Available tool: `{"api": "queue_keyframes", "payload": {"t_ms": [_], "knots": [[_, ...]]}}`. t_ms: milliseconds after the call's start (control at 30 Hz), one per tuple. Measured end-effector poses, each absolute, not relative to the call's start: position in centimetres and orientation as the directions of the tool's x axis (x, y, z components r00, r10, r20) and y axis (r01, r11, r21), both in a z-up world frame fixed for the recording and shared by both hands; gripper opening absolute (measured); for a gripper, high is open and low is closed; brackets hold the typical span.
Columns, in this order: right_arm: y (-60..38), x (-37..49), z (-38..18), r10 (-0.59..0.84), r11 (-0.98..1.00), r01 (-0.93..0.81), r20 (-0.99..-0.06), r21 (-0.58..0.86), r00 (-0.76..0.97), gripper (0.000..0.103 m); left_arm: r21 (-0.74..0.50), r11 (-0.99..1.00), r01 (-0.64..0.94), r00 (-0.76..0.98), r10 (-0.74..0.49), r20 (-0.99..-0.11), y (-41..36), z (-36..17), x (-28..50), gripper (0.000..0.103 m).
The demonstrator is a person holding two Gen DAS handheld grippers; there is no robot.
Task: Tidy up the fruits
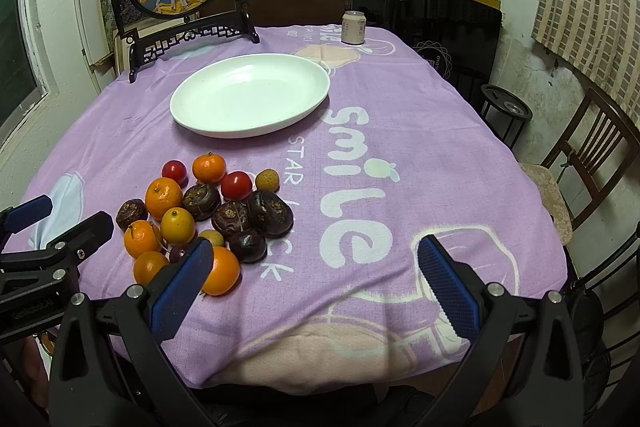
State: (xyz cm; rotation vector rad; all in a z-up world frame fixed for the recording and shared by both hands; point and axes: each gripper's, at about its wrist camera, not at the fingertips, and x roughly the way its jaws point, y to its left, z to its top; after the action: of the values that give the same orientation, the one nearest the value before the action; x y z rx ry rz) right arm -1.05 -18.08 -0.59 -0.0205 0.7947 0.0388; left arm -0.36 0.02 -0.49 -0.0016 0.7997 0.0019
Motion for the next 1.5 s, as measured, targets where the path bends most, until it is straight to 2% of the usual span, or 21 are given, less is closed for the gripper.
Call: {"api": "queue_keyframes", "payload": {"t_ms": [1500], "knots": [[-17.89,-1.1,-0.58,0.026,0.999,-0.045,-0.714,-0.007,0.699,0.102,-0.006,1.0,-0.002,0.691,-0.003,-0.723,0.04,-0.58,-0.14,0.101]]}}
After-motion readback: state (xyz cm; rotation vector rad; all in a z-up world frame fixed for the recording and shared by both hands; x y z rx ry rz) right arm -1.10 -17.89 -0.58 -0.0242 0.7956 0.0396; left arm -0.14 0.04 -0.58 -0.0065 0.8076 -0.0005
